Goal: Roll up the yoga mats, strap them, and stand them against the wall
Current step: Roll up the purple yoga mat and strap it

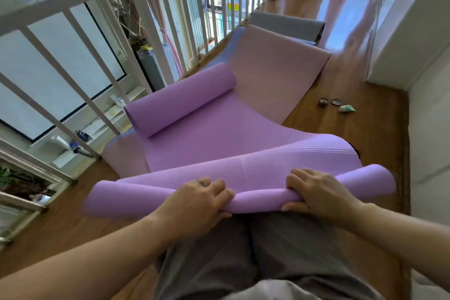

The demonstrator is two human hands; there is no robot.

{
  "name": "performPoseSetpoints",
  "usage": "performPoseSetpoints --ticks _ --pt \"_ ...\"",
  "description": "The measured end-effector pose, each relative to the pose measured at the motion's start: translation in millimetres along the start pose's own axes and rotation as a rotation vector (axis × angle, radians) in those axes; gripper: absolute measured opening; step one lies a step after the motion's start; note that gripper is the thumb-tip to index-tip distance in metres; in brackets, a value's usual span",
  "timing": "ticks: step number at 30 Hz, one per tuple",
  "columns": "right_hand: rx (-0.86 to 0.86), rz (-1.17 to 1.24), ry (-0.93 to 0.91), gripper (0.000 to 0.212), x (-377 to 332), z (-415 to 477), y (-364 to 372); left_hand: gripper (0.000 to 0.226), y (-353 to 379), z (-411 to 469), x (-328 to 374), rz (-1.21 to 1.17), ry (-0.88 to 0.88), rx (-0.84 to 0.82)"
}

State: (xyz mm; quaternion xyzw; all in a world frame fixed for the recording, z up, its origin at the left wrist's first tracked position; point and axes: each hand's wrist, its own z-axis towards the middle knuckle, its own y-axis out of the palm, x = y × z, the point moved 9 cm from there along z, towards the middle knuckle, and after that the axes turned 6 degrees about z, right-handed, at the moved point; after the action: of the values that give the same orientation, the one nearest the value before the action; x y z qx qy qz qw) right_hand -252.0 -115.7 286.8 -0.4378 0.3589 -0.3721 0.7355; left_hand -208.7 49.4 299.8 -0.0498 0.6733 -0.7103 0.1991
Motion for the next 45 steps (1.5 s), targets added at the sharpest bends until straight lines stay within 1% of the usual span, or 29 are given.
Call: performPoseSetpoints --ticks 2,3,5,7,10,12,13,15,17,18,20,21,22,24,25,26,29,31,32,33,34,35,36,38,40,43,45 --pt "-0.041 0.009 0.04 0.049 5.3 1.1 6.4 0.034 9.7 -4.2 -0.4 -0.077 -0.046 -0.019" --pt "-0.097 0.034 0.077 0.053 10.5 4.9 8.8 0.034 13.7 -5.4 -2.6 -0.125 -0.069 -0.026" --pt "-0.266 0.1 0.18 0.058 23.3 11.8 17.6 0.032 18.5 -5.8 -8.7 -0.191 -0.114 -0.037" --pt "-0.388 0.151 0.245 0.053 31.4 16.7 26.8 0.032 18.9 -4.1 -14.6 -0.152 -0.163 -0.024" --pt "-0.509 0.19 0.336 0.036 39.4 22.9 36.3 0.035 17.2 2.2 -17.2 -0.026 -0.224 0.0" --pt "-0.553 0.228 0.406 0.036 46.2 23.0 42.1 0.036 17.1 6.5 -16.2 0.01 -0.243 0.001" --pt "-0.562 0.289 0.471 0.038 51.0 22.1 43.9 0.036 17.4 7.7 -17.8 -0.002 -0.258 -0.009" --pt "-0.55 0.406 0.561 0.038 58.1 24.3 45.8 0.034 16.8 7.7 -24.8 -0.069 -0.303 0.001" --pt "-0.528 0.411 0.538 0.035 58.9 31.9 44.4 0.032 17.6 4.7 -32.3 -0.126 -0.352 -0.014" --pt "-0.503 0.393 0.521 0.036 60.1 34.9 42.4 0.038 20.8 5.3 -34.4 -0.159 -0.366 -0.054" --pt "-0.43 0.304 0.492 0.037 60.5 39.8 32.8 0.061 30.2 8.7 -37.6 -0.22 -0.39 -0.176" --pt "-0.37 0.235 0.468 0.037 57.7 41.9 26.6 0.065 37.2 9.6 -39.6 -0.227 -0.396 -0.245" --pt "-0.269 0.148 0.411 0.037 50.2 44.4 18.1 0.059 42.1 11.6 -41.9 -0.237 -0.396 -0.291" --pt "-0.032 0.011 0.198 0.031 20.2 45.1 3.7 0.037 48.9 16.0 -47.2 -0.298 -0.403 -0.353" --pt "0.026 0.007 0.121 0.028 6.8 39.9 4.6 0.031 51.6 17.1 -48.5 -0.338 -0.408 -0.366" --pt "0.032 0.035 0.097 0.029 0.7 33.2 9.9 0.028 55.0 18.1 -49.2 -0.383 -0.414 -0.384" --pt "0.009 0.011 0.126 0.046 5.0 26.1 18.7 0.026 64.1 18.4 -51.3 -0.495 -0.429 -0.425" --pt "0.003 -0.034 0.104 0.047 6.1 34.1 17.3 0.026 65.3 16.9 -52.7 -0.524 -0.434 -0.406" --pt "-0.015 -0.046 0.087 0.047 6.2 38.6 17.9 0.029 63.1 14.9 -53.0 -0.511 -0.447 -0.38" --pt "-0.047 -0.043 0.074 0.047 6.8 42.4 19.5 0.032 54.6 13.8 -52.6 -0.452 -0.452 -0.295" --pt "-0.096 -0.01 0.077 0.048 8.4 46.1 21.5 0.036 42.9 13.1 -49.6 -0.342 -0.439 -0.187" --pt "-0.155 0.04 0.096 0.048 11.1 49.5 23.7 0.038 34.3 11.0 -42.0 -0.233 -0.415 -0.121" --pt "-0.226 0.107 0.138 0.049 15.6 53.2 25.8 0.04 31.1 7.5 -34.0 -0.135 -0.407 -0.092" --pt "-0.367 0.23 0.238 0.05 25.5 61.0 32.8 0.048 32.4 3.3 -23.6 -0.008 -0.431 -0.1" --pt "-0.483 0.27 0.302 0.047 30.3 70.9 39.8 0.053 36.0 3.2 -25.9 0.036 -0.471 -0.12" --pt "-0.6 0.34 0.355 0.042 34.9 81.6 47.2 0.052 37.0 10.1 -39.3 0.074 -0.481 -0.087" --pt "-0.634 0.333 0.358 0.047 35.6 84.3 47.3 0.053 40.3 14.3 -43.4 0.037 -0.455 -0.113"
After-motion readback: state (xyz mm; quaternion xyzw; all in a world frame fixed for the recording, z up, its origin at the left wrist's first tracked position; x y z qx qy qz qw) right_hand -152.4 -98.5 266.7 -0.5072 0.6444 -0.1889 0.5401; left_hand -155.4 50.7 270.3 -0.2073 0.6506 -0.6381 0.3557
